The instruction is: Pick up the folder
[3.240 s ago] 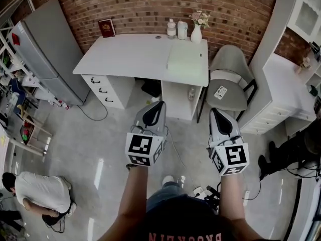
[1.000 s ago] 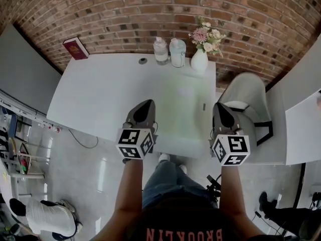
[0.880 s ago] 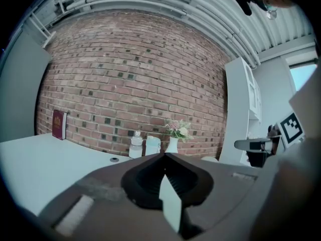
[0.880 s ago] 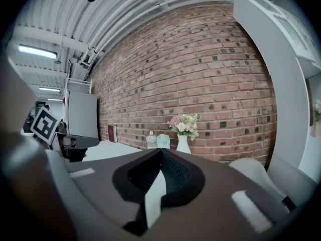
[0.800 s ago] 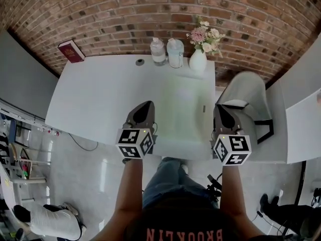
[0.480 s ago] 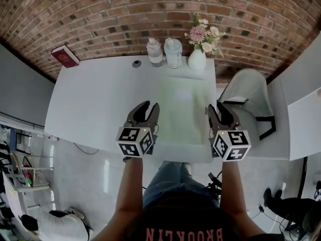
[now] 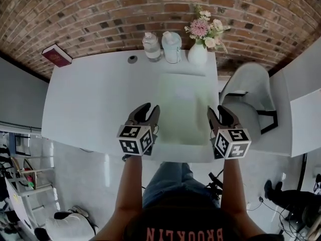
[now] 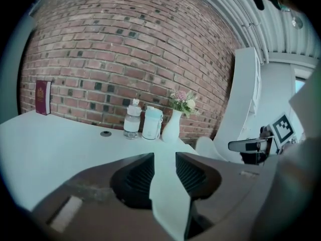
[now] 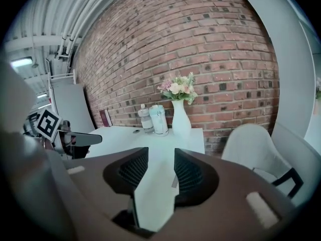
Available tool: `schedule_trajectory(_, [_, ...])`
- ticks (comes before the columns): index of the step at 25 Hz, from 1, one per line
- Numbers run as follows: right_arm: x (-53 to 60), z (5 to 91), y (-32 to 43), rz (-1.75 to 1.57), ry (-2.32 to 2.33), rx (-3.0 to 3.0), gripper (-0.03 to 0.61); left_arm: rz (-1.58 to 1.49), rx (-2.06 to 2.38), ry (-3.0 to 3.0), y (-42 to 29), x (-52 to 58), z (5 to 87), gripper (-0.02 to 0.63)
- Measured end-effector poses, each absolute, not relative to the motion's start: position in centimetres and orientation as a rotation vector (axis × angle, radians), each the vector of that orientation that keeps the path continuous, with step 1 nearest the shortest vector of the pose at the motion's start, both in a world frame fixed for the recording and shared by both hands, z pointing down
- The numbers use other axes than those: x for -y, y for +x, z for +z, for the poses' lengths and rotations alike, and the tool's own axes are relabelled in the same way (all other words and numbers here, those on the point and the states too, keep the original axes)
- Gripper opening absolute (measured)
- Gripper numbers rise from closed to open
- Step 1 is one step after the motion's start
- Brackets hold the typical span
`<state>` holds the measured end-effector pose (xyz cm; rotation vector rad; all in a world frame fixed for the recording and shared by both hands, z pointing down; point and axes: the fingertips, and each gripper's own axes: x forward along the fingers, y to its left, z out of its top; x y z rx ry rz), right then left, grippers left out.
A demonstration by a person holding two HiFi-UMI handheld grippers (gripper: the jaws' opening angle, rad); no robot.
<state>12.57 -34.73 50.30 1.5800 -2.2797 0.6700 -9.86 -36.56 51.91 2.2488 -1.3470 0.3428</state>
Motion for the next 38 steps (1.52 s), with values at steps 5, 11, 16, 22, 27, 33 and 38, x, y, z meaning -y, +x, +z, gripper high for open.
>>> schedule_trajectory(5, [34.3,53.2,12.6,0.749,1.54,2.227,0.19,0.389,1.298,2.188,-9.8,36.3,54.7,0.155])
schedule_trajectory(11, [33.6,56.2,12.3,0.848,1.495,2.181,0.198,0.409,1.222,2.125,-9.9,35.5,57.4,0.196])
schedule_trajectory(16, [32.8,58.6,12.1,0.931,1.468,2.141,0.215,0.422,1.171,2.067,-9.7,34.8,59.5,0.207])
schedule_trajectory(22, [33.2,60.5,12.0,1.067,1.456,2.119,0.238,0.426,1.113,2.003,-9.2,34.9,61.5,0.207])
schedule_trajectory(27, [33.4,62.0,12.2,1.092,1.429,2.092,0.241,0.375,1.081,1.951,-9.0,35.3,62.6,0.207])
schedule_trajectory(33, [33.5,62.8,11.9,1.212,1.376,2.098,0.241,0.287,1.016,1.877,-9.3,35.3,63.9,0.247])
schedule_trajectory(38, [33.7,62.9,11.8,1.285,1.371,2.103,0.244,0.206,0.965,1.832,-9.2,35.4,64.2,0.247])
